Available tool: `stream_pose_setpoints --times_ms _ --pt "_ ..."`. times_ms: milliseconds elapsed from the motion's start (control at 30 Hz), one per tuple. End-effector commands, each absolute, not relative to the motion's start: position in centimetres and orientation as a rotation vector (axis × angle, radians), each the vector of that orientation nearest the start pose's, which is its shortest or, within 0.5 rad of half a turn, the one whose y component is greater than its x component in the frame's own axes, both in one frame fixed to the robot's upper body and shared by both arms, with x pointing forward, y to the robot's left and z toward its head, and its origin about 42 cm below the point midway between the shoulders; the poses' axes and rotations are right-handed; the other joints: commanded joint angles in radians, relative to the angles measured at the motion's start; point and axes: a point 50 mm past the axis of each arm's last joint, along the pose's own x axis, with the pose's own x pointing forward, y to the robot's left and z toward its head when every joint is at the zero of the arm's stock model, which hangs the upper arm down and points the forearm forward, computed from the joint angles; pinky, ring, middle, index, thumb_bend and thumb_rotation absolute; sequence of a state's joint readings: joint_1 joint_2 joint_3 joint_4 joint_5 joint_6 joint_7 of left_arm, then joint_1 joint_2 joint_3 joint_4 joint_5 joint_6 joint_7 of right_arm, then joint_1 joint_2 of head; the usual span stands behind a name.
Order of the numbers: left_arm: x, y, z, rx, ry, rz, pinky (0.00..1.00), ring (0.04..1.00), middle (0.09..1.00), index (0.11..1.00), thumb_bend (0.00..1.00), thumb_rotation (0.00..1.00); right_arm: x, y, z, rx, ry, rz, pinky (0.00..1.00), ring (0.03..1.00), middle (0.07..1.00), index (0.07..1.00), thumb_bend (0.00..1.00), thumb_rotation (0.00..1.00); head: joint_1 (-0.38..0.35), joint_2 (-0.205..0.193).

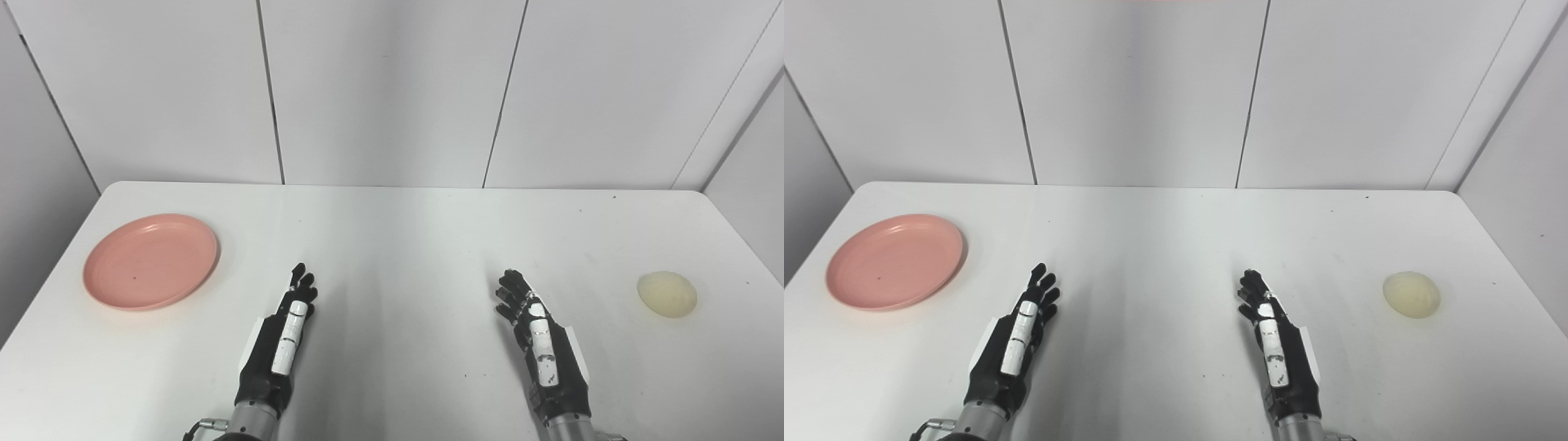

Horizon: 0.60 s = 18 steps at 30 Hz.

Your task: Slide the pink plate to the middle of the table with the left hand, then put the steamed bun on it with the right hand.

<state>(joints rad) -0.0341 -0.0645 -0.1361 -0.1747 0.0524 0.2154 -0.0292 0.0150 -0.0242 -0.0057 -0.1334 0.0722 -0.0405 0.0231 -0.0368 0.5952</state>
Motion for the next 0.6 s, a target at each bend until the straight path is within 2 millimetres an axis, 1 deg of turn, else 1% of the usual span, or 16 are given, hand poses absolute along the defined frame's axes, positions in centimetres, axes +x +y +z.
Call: stream_pose_setpoints --times_ms 0,333,567 --pt "29.33 14.58 15.65 -0.008 -0.073 -0.173 0.98 0.971 1.000 1.000 0.63 0.99 27.73 -21.68 13.73 0.049 -0.174 0.028 0.90 0.899 0.904 0.882 0.80 1.00 0.000 -0.001" --pt "29.33 14.57 15.68 -0.004 -0.068 -0.178 0.97 0.966 1.000 1.000 0.63 1.00 27.64 -21.69 13.86 0.048 -0.171 0.036 0.91 0.896 0.896 0.886 0.80 1.00 -0.001 0.001" --pt "29.39 14.61 15.68 -0.007 -0.065 -0.183 0.98 0.967 1.000 1.000 0.64 0.99 27.66 -21.55 13.96 0.044 -0.173 0.034 0.89 0.879 0.873 0.878 0.80 0.99 -0.002 0.001"
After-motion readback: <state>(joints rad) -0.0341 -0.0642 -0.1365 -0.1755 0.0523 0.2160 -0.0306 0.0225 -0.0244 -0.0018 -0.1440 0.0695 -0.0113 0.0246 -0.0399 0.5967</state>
